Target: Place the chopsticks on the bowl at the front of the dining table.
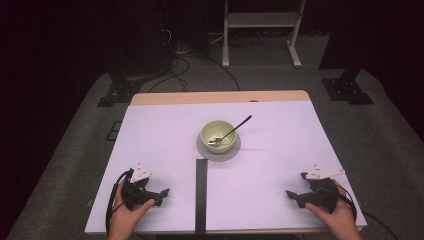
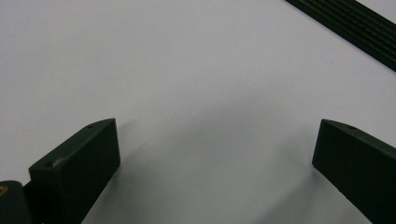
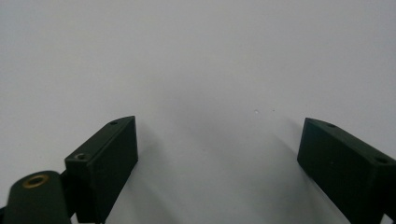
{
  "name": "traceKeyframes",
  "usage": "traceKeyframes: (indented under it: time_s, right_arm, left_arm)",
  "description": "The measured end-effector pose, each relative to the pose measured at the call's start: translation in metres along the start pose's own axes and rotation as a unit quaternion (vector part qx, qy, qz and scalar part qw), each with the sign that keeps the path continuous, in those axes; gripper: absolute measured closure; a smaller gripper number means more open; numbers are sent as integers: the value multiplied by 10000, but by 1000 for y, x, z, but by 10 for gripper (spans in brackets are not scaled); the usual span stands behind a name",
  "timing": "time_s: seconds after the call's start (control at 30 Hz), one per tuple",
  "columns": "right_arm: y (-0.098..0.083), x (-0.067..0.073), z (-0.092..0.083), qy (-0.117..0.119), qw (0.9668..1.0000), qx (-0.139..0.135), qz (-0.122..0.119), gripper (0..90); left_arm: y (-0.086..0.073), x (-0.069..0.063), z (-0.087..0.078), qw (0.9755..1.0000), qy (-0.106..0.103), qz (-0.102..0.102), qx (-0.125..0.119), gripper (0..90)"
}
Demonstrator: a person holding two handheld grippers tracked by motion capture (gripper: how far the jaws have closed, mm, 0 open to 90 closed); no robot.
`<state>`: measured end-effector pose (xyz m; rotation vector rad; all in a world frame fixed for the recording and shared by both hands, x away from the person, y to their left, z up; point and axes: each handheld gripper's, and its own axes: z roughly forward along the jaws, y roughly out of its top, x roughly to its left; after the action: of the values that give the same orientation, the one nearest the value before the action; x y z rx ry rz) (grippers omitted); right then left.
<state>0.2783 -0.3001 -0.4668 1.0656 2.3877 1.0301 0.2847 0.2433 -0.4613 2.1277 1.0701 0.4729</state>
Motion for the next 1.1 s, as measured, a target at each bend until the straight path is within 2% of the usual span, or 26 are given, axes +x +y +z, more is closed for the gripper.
traceKeyframes:
  time_s: [0.2, 0.3, 0.6, 1.1]
  right_arm:
    - [0, 0, 0, -1, 10000, -1, -3, 105]
    - [0, 0, 0, -1, 10000, 2, 4, 105]
    - [0, 0, 0, -1, 10000, -1, -2, 105]
    - [0, 0, 0, 2, 10000, 6, 1, 105]
  left_arm:
    - [3, -3, 0, 10000, -30, 26, -23, 0]
    - [4, -3, -1, 9998, -143, -63, -76, 0]
    - [11, -8, -3, 9997, -195, 4, -165, 0]
    - [25, -17, 2, 9990, -358, 77, -246, 0]
